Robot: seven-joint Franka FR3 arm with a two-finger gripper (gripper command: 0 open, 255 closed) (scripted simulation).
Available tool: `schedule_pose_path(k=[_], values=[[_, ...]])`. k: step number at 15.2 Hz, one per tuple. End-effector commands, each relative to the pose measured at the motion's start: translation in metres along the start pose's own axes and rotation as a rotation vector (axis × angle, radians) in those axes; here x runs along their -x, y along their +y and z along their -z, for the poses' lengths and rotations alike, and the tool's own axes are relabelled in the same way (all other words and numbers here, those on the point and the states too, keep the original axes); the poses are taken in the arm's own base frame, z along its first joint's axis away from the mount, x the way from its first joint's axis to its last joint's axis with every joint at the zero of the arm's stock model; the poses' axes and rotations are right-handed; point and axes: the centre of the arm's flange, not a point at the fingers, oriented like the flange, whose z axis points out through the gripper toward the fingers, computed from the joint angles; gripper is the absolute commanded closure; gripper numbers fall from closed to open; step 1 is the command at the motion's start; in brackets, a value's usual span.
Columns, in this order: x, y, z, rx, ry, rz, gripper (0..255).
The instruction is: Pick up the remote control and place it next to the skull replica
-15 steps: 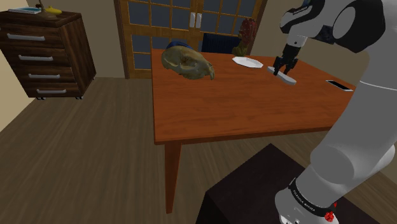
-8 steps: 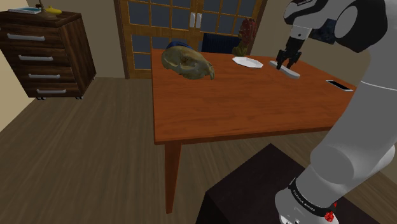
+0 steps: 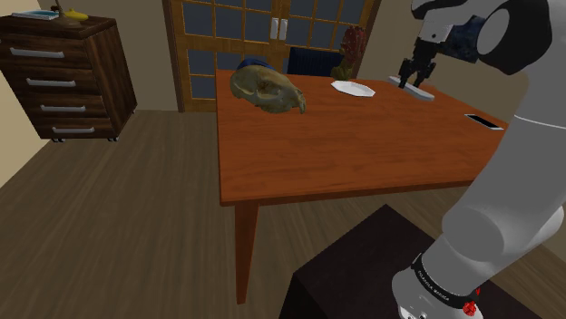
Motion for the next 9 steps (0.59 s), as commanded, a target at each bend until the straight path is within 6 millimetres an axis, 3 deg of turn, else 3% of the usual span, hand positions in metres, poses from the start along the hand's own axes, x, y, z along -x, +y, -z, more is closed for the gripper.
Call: schedule_pose_path(k=[1,9], values=[[0.0,0.0,0.01,0.0,0.0,0.0,255],[0.0,-0.001,0.053,0.0,0.0,0.0,255]])
